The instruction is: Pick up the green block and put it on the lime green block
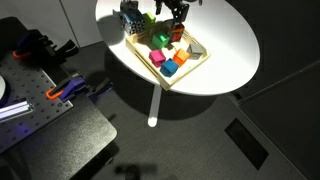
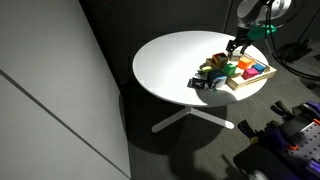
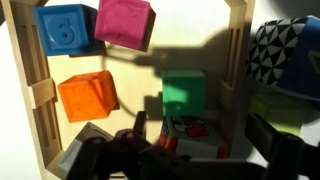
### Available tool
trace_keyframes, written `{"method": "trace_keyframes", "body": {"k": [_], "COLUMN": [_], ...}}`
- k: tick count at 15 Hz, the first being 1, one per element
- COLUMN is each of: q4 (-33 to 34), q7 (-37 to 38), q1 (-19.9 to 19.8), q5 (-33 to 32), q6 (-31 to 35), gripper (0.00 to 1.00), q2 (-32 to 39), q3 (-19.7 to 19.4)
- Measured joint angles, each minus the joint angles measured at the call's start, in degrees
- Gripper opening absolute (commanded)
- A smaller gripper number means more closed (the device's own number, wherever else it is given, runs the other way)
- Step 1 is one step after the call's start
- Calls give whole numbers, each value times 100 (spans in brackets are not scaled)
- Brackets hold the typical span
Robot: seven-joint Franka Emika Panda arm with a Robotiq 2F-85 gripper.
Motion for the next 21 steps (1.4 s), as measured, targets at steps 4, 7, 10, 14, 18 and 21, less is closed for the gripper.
{"method": "trace_keyframes", "body": {"k": [4, 7, 10, 14, 18, 21], "q4": [504, 777, 959, 1140, 1309, 1444], "q7": [33, 46, 46, 46, 76, 238], "q1": [5, 13, 22, 27, 27, 30], "q5": [0, -1, -4, -4, -8, -18], "q6": [0, -4, -13, -105, -272, -406], "gripper": [100, 100, 100, 100, 75, 49], "q2": [528, 849, 1101, 1323, 1475, 1583], "q3": [33, 38, 50, 53, 50, 37]}}
